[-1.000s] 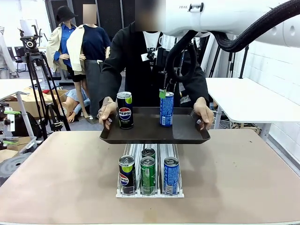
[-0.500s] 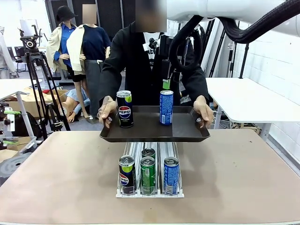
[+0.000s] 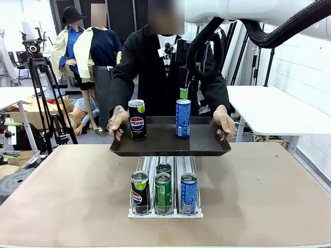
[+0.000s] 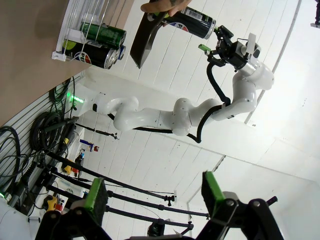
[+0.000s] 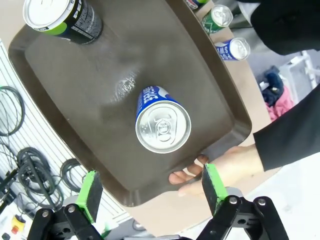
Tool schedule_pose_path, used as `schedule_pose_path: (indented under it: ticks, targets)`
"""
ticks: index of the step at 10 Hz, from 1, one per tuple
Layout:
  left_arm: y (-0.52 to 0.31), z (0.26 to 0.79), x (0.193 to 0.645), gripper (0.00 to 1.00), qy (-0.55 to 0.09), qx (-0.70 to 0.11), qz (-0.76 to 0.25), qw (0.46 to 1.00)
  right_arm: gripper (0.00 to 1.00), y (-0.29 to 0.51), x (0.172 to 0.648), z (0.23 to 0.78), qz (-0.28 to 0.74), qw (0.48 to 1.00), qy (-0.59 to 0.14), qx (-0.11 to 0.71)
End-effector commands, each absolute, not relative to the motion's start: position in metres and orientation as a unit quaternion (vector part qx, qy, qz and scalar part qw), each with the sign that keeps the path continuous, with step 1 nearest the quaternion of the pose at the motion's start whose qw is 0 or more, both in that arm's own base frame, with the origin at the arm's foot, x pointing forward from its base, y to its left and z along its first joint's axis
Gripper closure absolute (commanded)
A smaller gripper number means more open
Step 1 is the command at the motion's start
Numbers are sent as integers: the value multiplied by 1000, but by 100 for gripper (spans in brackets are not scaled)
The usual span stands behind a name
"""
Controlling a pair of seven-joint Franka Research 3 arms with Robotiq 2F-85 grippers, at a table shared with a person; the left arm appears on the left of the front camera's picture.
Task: Retrieve and hand over the desired beverage to the person.
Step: Place the picked can on the Handle tray extended by the person.
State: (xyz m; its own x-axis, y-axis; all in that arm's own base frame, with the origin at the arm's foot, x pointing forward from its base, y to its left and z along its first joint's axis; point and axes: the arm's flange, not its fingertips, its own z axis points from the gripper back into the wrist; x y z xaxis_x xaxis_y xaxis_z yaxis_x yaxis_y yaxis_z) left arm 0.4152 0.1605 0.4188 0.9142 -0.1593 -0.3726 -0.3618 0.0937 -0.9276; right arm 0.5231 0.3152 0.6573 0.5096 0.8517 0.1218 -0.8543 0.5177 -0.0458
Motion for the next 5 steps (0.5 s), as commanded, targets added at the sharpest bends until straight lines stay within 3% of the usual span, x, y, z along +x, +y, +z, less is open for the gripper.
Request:
schedule_pose_path:
  ticks: [1, 5]
  targets:
    - [160, 422, 417, 0, 187, -675, 70, 710, 0, 316, 525, 657, 491, 868, -70, 12]
    - [160, 422, 417, 0, 187, -675, 70, 710, 0, 316, 525, 657, 491, 868, -70, 12]
